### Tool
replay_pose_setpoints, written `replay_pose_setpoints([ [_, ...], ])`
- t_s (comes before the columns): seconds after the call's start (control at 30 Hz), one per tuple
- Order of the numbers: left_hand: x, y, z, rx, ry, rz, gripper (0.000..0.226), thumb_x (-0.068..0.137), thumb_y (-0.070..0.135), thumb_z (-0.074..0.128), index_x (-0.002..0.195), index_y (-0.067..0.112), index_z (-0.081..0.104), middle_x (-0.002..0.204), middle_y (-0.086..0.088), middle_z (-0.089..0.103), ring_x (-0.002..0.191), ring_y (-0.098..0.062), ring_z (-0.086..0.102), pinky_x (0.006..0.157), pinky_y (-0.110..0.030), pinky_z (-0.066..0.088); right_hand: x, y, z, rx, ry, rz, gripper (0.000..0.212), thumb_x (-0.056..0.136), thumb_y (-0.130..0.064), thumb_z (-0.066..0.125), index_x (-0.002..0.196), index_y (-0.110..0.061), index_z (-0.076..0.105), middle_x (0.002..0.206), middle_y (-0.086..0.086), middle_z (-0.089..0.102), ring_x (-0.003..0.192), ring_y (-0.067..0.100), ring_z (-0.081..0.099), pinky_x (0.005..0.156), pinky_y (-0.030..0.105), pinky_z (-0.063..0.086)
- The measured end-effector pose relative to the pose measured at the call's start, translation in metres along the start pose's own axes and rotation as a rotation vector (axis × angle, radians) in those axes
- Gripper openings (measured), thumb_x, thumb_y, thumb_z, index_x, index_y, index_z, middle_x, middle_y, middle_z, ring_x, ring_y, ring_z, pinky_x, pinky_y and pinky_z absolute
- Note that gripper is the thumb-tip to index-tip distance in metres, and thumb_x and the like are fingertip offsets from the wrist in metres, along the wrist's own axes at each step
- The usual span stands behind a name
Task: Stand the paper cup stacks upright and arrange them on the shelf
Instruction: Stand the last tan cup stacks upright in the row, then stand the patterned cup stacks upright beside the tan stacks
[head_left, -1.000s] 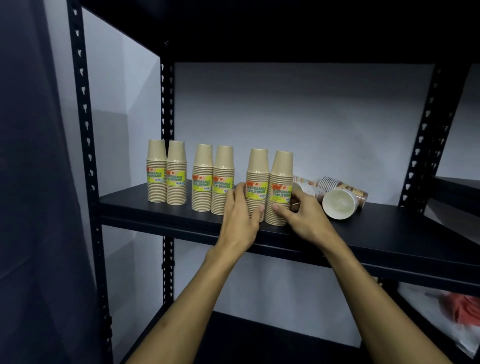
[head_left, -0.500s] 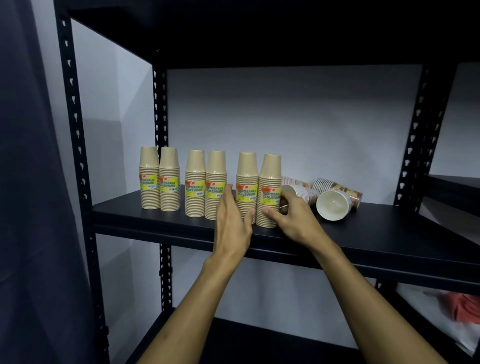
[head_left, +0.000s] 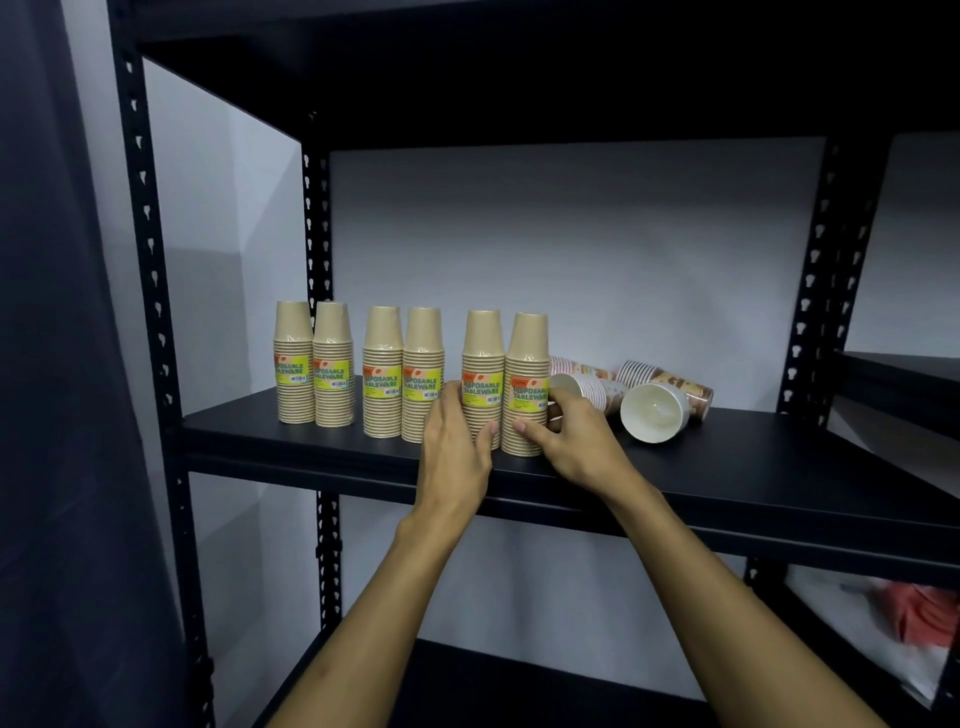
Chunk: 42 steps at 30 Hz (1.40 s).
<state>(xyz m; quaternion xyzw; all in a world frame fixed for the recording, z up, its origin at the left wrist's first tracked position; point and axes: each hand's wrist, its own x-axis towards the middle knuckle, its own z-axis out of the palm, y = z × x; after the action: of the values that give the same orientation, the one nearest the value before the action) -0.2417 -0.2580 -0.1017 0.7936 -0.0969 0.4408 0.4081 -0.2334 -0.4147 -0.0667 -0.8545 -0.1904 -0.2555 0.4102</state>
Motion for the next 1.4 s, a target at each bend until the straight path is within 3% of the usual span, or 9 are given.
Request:
replay_pose_setpoints([
  [0.17, -0.001, 0.001, 0.000, 0.028, 0.012, 0.016, 0.053, 0.090, 0.018, 0.069, 0.136, 0.009, 0.045, 0.123, -0.005, 0.055, 0.116, -0.019, 0.052, 0.099, -0.030, 0.045, -0.002, -0.004, 0.000, -0.017, -0.012, 0.021, 0.044, 0.086, -0.032, 0.074, 0.124, -0.014, 0.061, 0.112, 0.001, 0.072, 0.103, 0.018, 0.068, 0.092, 0.032, 0.054],
  [0.33, -0.007, 0.007, -0.005, -0.022, 0.014, -0.019, 0.073, 0.091, 0.032, 0.068, 0.148, 0.007, 0.031, 0.142, -0.009, 0.043, 0.131, -0.020, 0.042, 0.108, -0.029, 0.037, -0.006, -0.006, -0.008, -0.002, -0.026, 0.069, 0.051, 0.086, -0.030, 0.075, 0.129, -0.010, 0.057, 0.107, 0.002, 0.068, 0.096, 0.014, 0.066, 0.069, 0.008, 0.045],
  [0.5, -0.008, 0.025, -0.017, 0.047, 0.140, 0.077, 0.070, 0.090, 0.031, 0.069, 0.146, 0.005, 0.035, 0.139, -0.009, 0.043, 0.128, -0.015, 0.038, 0.102, -0.014, 0.025, -0.015, 0.003, -0.027, -0.001, -0.002, 0.130, 0.068, 0.084, -0.037, 0.076, 0.139, -0.009, 0.048, 0.113, 0.004, 0.060, 0.100, 0.018, 0.064, 0.092, 0.034, 0.052],
  [0.63, -0.009, 0.056, -0.014, 0.012, 0.156, 0.189, 0.058, 0.091, 0.026, 0.066, 0.140, 0.006, 0.043, 0.131, -0.007, 0.048, 0.120, -0.015, 0.046, 0.101, -0.016, 0.034, -0.025, 0.011, -0.054, 0.005, 0.085, 0.128, 0.047, 0.085, -0.034, 0.075, 0.123, -0.011, 0.060, 0.099, -0.001, 0.063, 0.088, 0.013, 0.064, 0.084, 0.028, 0.054],
  [0.77, -0.012, 0.096, 0.010, -0.044, 0.046, 0.338, 0.030, 0.089, 0.023, 0.066, 0.115, 0.011, 0.061, 0.120, -0.001, 0.052, 0.108, -0.012, 0.053, 0.095, -0.023, 0.045, -0.034, 0.023, -0.091, -0.066, 0.260, 0.156, 0.021, 0.089, -0.031, 0.068, 0.089, -0.011, 0.070, 0.078, -0.003, 0.068, 0.071, 0.008, 0.061, 0.061, 0.014, 0.044],
  [0.87, -0.009, 0.113, 0.042, -0.027, -0.092, 0.385, 0.021, 0.088, 0.026, 0.065, 0.104, 0.012, 0.065, 0.114, 0.000, 0.053, 0.106, -0.014, 0.055, 0.091, -0.027, 0.048, -0.038, 0.036, -0.119, -0.055, 0.358, 0.265, 0.027, 0.091, -0.030, 0.062, 0.080, -0.007, 0.070, 0.073, 0.002, 0.067, 0.073, 0.019, 0.061, 0.056, 0.022, 0.039],
  [1.2, 0.036, 0.124, 0.100, 0.327, -0.443, 0.173, 0.044, 0.085, 0.016, 0.062, 0.128, 0.008, 0.055, 0.130, -0.012, 0.049, 0.121, -0.029, 0.046, 0.098, -0.039, 0.046, 0.002, 0.077, -0.165, 0.438, 0.141, 0.743, 0.057, 0.087, -0.043, 0.064, 0.118, 0.003, 0.049, 0.098, 0.030, 0.063, 0.074, 0.042, 0.073, 0.065, 0.043, 0.063],
  [1.3, 0.047, 0.127, 0.109, 0.478, -0.514, 0.168, 0.046, 0.087, 0.015, 0.058, 0.131, 0.004, 0.050, 0.132, -0.014, 0.047, 0.122, -0.032, 0.044, 0.097, -0.043, 0.046, 0.019, 0.078, -0.164, 0.453, 0.077, 0.803, 0.051, 0.088, -0.041, 0.062, 0.120, -0.006, 0.044, 0.098, 0.026, 0.057, 0.083, 0.046, 0.070, 0.077, 0.051, 0.061],
  [1.4, 0.060, 0.122, 0.117, 0.582, -0.542, 0.163, 0.044, 0.093, 0.017, 0.053, 0.133, 0.000, 0.047, 0.133, -0.017, 0.046, 0.124, -0.033, 0.044, 0.097, -0.046, 0.047, 0.036, 0.076, -0.152, 0.362, 0.060, 0.840, 0.048, 0.087, -0.045, 0.057, 0.119, -0.011, 0.050, 0.113, 0.019, 0.058, 0.081, 0.039, 0.068, 0.067, 0.042, 0.061],
])
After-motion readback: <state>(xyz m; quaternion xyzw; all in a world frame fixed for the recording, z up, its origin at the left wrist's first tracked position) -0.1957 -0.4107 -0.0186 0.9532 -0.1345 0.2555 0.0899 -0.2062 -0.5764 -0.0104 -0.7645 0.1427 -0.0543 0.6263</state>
